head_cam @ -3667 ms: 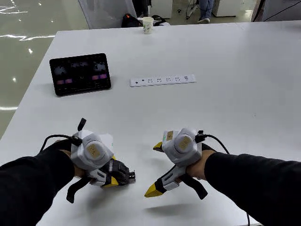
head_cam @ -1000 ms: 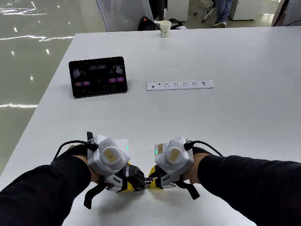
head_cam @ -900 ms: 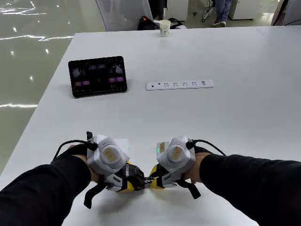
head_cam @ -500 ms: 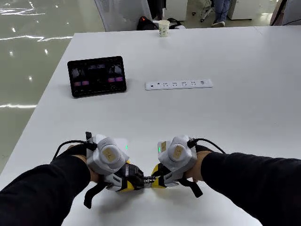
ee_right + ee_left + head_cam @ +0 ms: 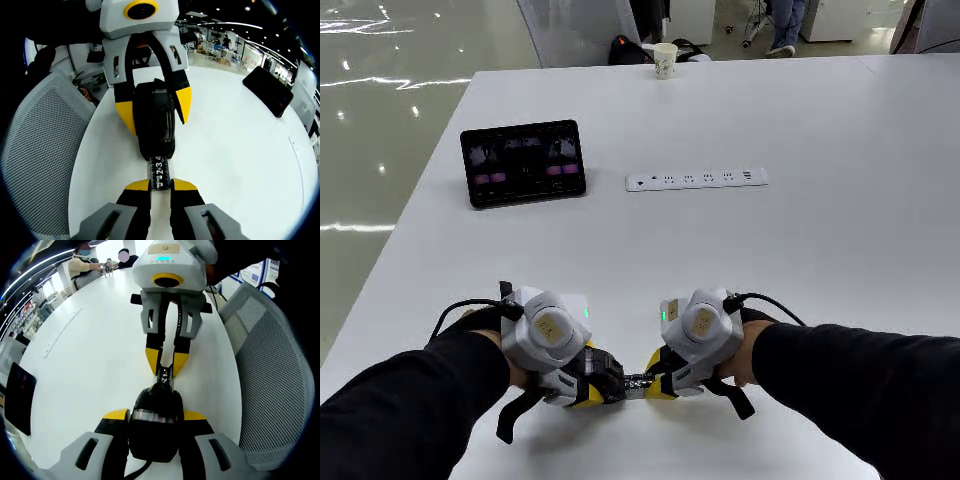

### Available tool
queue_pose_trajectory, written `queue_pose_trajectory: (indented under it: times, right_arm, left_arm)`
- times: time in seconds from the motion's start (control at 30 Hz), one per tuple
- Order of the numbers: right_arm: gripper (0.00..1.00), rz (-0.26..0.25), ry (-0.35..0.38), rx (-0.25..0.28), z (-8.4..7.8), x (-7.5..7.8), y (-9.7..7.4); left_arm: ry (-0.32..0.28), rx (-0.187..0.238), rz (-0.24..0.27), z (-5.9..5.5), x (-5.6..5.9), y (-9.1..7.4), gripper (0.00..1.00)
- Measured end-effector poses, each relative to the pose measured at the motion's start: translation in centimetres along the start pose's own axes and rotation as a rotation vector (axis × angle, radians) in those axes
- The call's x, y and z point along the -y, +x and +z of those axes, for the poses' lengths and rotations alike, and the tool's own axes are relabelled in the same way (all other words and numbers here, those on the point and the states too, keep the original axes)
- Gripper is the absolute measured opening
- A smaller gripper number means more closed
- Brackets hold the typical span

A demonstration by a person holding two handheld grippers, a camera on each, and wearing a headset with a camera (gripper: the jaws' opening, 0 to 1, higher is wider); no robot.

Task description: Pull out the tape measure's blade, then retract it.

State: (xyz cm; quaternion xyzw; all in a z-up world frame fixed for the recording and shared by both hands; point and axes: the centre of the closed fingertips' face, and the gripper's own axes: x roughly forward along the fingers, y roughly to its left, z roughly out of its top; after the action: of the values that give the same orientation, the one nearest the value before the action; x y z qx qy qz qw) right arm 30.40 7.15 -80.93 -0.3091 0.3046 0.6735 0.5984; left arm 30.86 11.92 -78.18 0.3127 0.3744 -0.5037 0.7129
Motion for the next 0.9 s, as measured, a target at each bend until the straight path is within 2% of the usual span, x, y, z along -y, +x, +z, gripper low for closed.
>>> queue_pose_trajectory:
  times: [0.9]
  right_arm:
    - [0.11, 0.002, 0.009, -0.013, -1.4, 0.1, -1.2]
  left_arm:
    - [-0.004, 0.004, 0.004, 0.1, 0.0, 0.1, 0.33]
